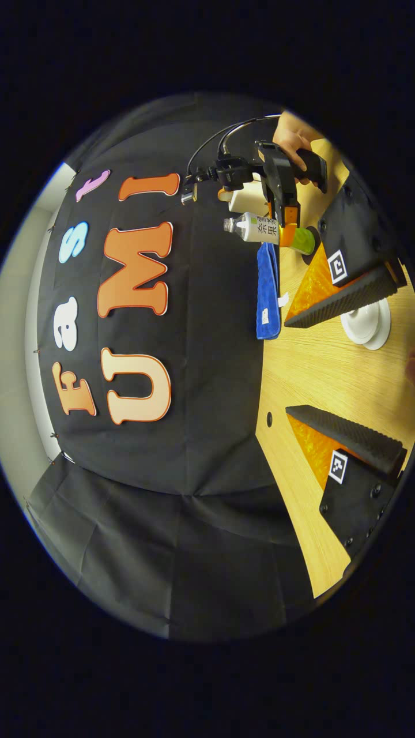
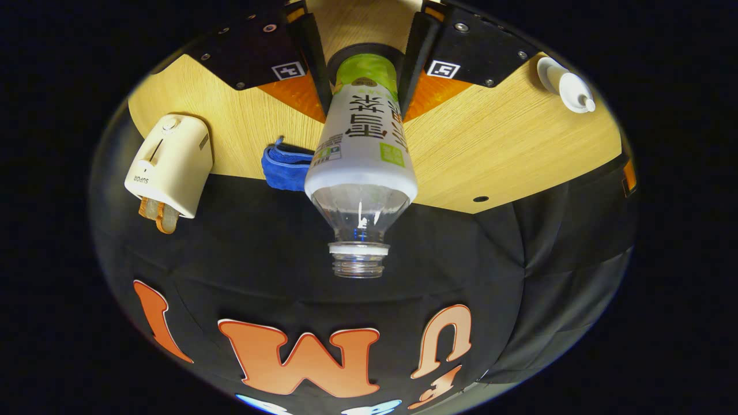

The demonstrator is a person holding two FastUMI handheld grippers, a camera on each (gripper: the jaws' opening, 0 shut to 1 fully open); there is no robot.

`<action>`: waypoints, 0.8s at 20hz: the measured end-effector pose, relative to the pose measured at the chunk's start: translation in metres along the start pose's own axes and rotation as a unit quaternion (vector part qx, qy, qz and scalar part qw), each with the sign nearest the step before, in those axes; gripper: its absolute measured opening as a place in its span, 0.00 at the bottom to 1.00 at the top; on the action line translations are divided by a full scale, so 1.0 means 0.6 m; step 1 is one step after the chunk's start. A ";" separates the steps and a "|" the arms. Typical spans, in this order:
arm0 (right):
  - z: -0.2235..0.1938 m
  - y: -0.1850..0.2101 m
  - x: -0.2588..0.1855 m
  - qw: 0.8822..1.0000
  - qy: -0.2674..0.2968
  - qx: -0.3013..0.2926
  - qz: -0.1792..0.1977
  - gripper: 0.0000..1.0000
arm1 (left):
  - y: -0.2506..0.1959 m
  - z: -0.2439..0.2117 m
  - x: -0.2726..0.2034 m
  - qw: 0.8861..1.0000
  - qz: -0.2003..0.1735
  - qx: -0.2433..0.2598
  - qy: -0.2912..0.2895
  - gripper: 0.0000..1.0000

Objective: Open the teacup lid with one hand, grasp the water bottle and pour water into the teacup with the other hand; after pouring, place the water bottle on the coaster and then close the teacup lid.

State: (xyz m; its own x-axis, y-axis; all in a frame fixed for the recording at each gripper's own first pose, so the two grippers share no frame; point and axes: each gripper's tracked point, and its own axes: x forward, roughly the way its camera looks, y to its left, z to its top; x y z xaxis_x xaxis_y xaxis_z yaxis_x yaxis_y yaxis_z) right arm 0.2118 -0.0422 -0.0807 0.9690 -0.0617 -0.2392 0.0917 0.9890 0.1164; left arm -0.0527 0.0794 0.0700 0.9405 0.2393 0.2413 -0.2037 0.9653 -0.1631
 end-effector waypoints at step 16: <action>0.059 -0.053 -0.155 0.998 -0.035 -0.038 -0.039 0.97 | -0.016 0.049 0.017 0.999 -0.028 0.003 -0.020 0.89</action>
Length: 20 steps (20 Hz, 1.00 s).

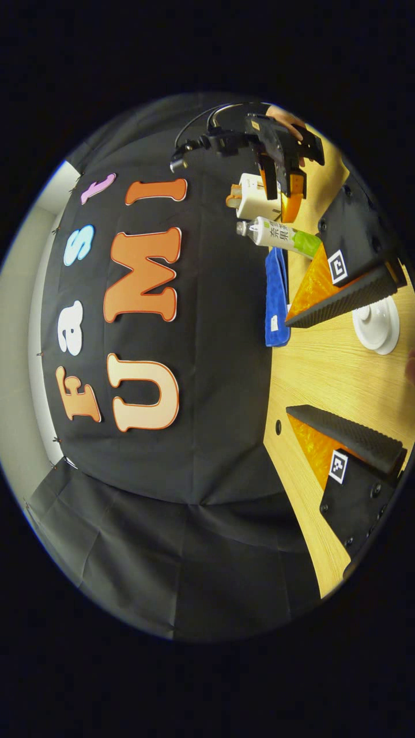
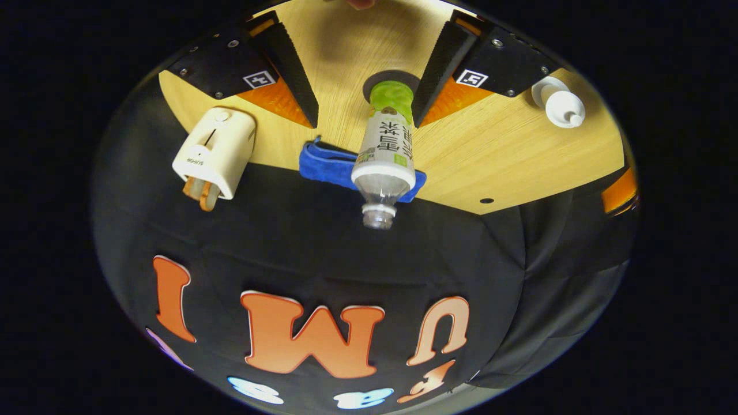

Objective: Open the teacup lid with one hand, grasp the water bottle and pour water into the teacup with the other hand; after pouring, place the water bottle on the coaster and then close the teacup lid.

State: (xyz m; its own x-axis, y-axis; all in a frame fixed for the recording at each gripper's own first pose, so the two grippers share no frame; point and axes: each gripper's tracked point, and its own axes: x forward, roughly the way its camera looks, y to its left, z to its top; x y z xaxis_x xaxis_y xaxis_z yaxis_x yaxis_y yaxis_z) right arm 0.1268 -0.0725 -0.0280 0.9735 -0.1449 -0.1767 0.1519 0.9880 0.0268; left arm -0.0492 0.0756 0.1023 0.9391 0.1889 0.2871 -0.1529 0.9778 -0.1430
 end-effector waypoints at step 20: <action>0.087 -0.013 -0.210 0.984 -0.174 0.013 -0.047 0.97 | -0.085 0.065 -0.020 0.999 -0.037 0.009 -0.038 0.87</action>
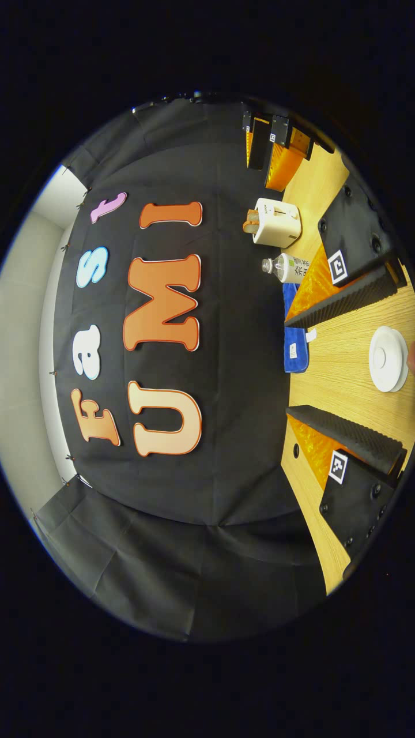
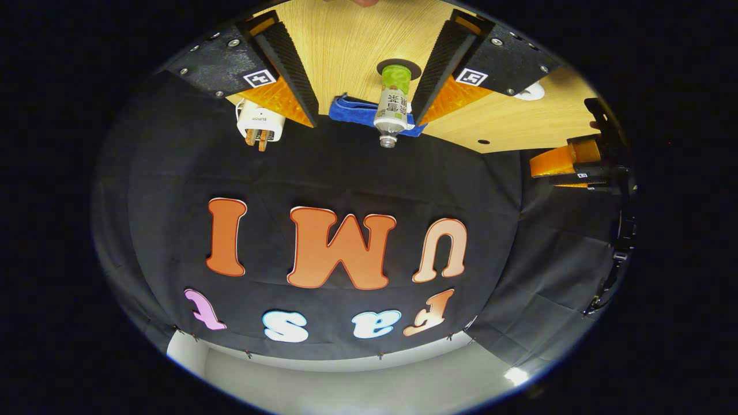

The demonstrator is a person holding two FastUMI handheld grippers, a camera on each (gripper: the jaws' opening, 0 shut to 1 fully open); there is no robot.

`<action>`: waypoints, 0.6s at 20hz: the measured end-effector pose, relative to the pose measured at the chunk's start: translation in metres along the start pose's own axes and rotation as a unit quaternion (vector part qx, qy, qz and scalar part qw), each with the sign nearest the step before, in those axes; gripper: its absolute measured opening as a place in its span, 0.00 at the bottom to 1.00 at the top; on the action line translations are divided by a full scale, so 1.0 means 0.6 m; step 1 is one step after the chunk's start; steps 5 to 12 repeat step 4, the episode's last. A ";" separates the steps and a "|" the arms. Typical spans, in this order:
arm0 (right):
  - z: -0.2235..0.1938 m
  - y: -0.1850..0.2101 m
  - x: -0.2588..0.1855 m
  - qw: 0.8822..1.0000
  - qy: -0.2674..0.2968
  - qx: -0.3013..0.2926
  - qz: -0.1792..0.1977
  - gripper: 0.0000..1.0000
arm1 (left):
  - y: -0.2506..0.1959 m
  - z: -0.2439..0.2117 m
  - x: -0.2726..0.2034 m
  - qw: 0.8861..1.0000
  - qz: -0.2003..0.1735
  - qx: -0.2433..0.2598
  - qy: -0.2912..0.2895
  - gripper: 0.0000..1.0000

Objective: Open the teacup lid with one hand, grasp the water bottle and pour water into the teacup with the other hand; after pouring, place the water bottle on the coaster and then close the teacup lid.

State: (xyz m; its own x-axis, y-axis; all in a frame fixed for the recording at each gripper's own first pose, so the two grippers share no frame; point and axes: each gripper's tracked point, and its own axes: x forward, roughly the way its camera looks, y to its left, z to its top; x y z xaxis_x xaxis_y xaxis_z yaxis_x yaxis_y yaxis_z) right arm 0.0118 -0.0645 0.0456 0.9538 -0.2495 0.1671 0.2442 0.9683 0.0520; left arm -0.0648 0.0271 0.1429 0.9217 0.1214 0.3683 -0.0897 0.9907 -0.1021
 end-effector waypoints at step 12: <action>-0.013 0.024 -0.008 0.999 0.014 0.019 0.022 0.97 | 0.017 -0.005 -0.014 1.000 0.013 0.008 -0.007 0.89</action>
